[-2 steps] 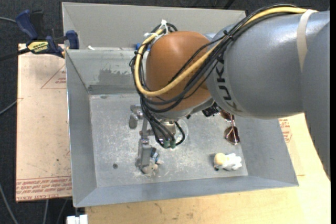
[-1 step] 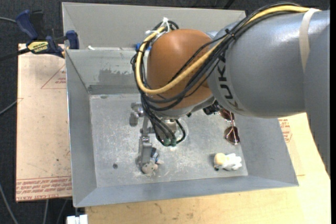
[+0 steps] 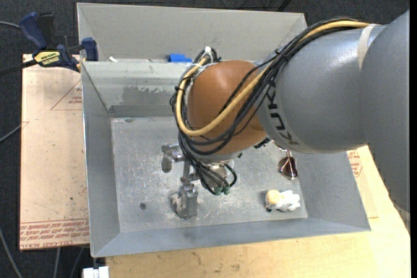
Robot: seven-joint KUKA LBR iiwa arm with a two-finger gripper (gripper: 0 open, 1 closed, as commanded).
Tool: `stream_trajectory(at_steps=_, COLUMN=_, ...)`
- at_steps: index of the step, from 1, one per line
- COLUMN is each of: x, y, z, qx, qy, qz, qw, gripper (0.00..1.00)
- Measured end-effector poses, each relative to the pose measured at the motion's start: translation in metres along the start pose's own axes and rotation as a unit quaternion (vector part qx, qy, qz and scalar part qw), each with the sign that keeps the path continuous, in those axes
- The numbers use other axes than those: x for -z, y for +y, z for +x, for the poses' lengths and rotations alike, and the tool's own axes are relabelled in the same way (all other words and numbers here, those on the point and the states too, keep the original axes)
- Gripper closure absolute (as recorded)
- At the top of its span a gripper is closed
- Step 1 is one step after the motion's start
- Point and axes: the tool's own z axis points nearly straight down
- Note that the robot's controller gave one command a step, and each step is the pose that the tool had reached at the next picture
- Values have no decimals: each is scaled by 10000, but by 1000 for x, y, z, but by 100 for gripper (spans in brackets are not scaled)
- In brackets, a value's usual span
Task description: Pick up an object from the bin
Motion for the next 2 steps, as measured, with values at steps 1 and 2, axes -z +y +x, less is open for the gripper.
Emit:
stream_trajectory(at_steps=1, x=-3, y=-36, z=11, qx=457, qy=15, qz=10, qw=9990, gripper=0)
stream_trajectory(at_steps=2, x=-31, y=-37, z=13, qx=1508, qy=7, qz=1, qw=9886, gripper=0)
